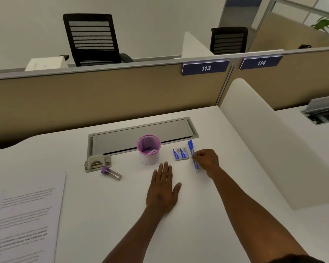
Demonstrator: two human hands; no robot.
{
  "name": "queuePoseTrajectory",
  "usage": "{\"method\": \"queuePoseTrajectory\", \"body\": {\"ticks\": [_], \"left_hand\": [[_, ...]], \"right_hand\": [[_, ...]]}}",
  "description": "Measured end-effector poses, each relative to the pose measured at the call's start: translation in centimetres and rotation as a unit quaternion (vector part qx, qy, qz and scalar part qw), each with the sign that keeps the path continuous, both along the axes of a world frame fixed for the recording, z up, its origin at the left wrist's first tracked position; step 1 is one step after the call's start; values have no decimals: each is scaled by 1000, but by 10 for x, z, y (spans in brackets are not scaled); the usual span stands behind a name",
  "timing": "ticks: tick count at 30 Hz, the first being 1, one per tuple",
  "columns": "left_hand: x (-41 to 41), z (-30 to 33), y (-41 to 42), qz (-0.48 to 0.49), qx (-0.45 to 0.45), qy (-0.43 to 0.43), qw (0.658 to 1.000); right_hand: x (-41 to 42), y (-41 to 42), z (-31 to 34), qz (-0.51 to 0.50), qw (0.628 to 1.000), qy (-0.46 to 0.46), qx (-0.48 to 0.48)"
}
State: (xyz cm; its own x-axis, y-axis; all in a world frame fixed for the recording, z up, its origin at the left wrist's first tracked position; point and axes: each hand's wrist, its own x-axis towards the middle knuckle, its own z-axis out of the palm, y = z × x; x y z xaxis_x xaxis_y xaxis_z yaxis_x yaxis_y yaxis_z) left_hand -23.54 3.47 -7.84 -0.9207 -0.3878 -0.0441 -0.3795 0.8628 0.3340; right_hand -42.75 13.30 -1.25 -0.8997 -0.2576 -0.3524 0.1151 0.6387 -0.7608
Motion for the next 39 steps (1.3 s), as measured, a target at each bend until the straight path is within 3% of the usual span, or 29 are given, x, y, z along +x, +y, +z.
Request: {"method": "queuePoseTrajectory", "body": {"ticks": [25, 30, 39], "left_hand": [[1, 0, 1, 8, -13, 25, 1000], [1, 0, 1, 8, -8, 14, 1000], [1, 1, 1, 9, 6, 13, 1000]], "right_hand": [[17, 8, -24, 26, 982, 185, 19], [26, 9, -33, 78, 979, 188, 26], [30, 9, -31, 50, 982, 181, 3]]}}
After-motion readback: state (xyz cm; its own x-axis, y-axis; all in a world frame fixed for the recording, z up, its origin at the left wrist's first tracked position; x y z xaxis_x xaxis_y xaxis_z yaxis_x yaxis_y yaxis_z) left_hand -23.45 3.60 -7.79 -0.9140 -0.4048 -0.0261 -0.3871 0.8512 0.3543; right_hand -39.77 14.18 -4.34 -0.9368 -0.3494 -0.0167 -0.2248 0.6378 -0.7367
